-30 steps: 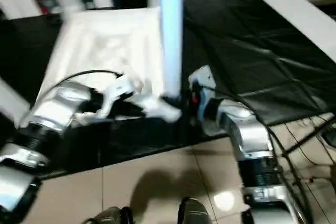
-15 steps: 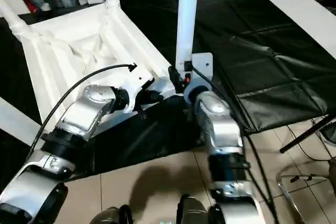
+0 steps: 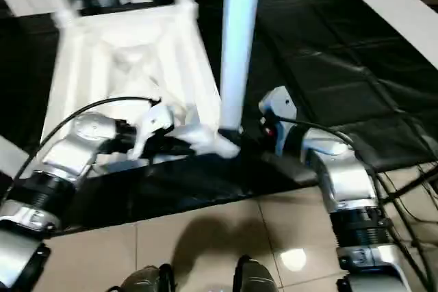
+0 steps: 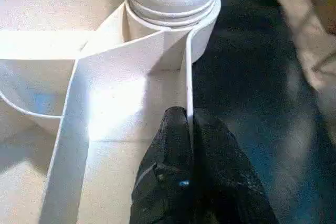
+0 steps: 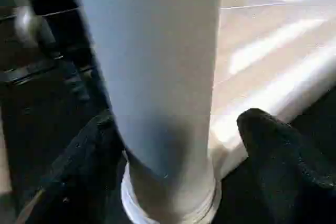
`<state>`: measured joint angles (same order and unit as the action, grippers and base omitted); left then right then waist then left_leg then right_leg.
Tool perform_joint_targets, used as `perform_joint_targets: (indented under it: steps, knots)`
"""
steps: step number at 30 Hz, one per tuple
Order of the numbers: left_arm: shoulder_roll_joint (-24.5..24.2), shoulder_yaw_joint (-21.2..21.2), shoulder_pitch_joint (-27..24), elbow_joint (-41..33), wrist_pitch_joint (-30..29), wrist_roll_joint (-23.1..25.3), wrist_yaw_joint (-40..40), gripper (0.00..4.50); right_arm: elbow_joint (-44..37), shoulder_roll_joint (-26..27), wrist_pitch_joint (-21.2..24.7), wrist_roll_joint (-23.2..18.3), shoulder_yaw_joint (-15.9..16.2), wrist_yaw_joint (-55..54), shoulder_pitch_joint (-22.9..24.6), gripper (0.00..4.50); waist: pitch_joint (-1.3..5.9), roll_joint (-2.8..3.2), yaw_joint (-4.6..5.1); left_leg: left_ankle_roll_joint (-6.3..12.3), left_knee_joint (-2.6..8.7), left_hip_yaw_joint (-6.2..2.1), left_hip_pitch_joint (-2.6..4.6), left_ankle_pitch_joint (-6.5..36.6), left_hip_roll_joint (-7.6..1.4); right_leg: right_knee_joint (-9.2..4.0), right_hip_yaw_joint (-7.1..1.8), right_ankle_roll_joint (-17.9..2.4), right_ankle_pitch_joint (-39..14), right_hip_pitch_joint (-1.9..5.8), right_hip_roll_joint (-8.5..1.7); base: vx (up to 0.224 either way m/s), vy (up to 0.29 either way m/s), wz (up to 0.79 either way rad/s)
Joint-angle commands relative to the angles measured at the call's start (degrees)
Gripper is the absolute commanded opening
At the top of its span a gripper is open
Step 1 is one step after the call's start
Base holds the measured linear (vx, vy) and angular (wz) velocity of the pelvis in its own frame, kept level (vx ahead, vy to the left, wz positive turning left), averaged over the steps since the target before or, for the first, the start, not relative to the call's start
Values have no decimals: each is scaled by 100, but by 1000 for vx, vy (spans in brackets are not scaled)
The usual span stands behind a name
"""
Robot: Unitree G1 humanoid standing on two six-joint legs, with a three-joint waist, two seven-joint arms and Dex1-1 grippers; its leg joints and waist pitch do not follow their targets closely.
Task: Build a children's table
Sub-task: Rotate leg to tighten
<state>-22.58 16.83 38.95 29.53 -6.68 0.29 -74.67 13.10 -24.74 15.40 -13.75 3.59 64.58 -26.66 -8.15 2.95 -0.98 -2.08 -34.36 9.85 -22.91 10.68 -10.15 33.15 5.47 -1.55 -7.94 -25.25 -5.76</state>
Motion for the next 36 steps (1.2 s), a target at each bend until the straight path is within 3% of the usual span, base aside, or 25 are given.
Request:
perform_joint_targets:
  steps: [1,4,6,8,9,11,20,23,24,28,29,32,33,34,35,36]
  knots:
    - [-59,358,57,75,248,27,-583,0,110,-189,-61,-127,203,691,-63,371,537,-56,10,1203,334,-35,145,232,-285,-183,-287,-1811,-362,447,-256,0,0,0]
    - [-118,421,91,156,342,45,-749,0,245,-267,-125,-149,298,986,-145,337,523,-56,-59,1139,340,-22,147,327,-296,-208,-302,-1781,-560,429,-275,0,0,0]
    - [-156,471,131,241,461,72,-883,0,413,-317,-176,-167,377,1263,-253,337,526,-64,-79,1027,346,-27,145,446,-289,-222,-297,-1749,-766,437,-284,0,0,0]
    - [-184,534,197,329,565,135,-994,0,657,-333,-166,-164,473,1566,-431,303,527,-67,-74,978,351,-32,133,497,-282,-230,-293,-1724,-831,450,-282,0,0,0]
    - [-202,554,238,375,614,154,-1047,0,778,-346,-153,-172,549,1744,-530,295,535,-124,-79,983,346,-33,127,441,-287,-207,-301,-1719,-795,458,-291,0,0,0]
    - [-200,552,272,414,635,160,-1050,0,833,-341,-164,-165,576,1799,-580,284,528,-98,-88,969,348,-23,145,476,-288,-241,-300,-1674,-938,431,-285,0,0,0]
    - [-203,550,352,585,727,133,-1106,0,913,-340,-50,-256,748,2211,-675,210,560,-128,-135,1092,325,-25,134,197,-289,-196,-297,-1711,-710,441,-284,0,0,0]
    - [-157,482,315,584,651,50,-1092,0,777,-311,160,-387,722,2221,-564,204,548,-125,-151,1071,331,-26,139,244,-292,-208,-297,-1697,-804,436,-281,0,0,0]
    - [-80,388,256,438,388,-44,-945,0,481,-256,485,-508,669,1984,-383,204,543,-110,-165,1050,337,-23,148,250,-300,-217,-302,-1689,-830,433,-280,0,0,0]
    - [42,309,201,187,-107,-56,-561,0,34,-75,836,-439,634,1316,-105,203,533,-114,-190,985,350,-35,153,191,-318,-216,-310,-1648,-867,423,-283,0,0,0]
    - [124,261,190,85,-347,-32,-293,0,-126,75,961,-326,626,893,-5,203,498,-121,-168,909,374,-33,130,362,-305,-258,-301,-1586,-1135,428,-285,0,0,0]
    - [335,112,200,-56,-774,-45,215,0,-318,448,1174,-148,548,82,110,202,424,-135,-66,418,431,-44,169,1143,-240,-422,-283,-1175,-2469,413,-296,0,0,0]
    - [455,26,222,-109,-978,-52,483,0,-381,701,1342,-111,447,-395,136,202,421,-142,-36,350,437,-52,172,1215,-236,-441,-285,-1111,-2630,419,-306,0,0,0]
    - [706,-125,295,-167,-1285,-31,1000,0,-386,1150,1489,97,336,-1252,131,202,393,-139,12,251,459,-82,131,1346,-219,-469,-262,-944,-2954,438,-300,0,0,0]
    - [709,-127,296,-168,-1289,-31,1007,0,-387,1156,1490,99,334,-1263,131,202,367,-132,78,156,473,-89,135,1455,-221,-497,-258,-825,-3114,397,-288,0,0,0]
    - [954,-272,370,-197,-1534,-5,1509,0,-328,1600,1614,263,201,-2064,91,202,343,-141,172,70,473,-111,130,1634,-197,-525,-231,-709,-3381,384,-278,0,0,0]
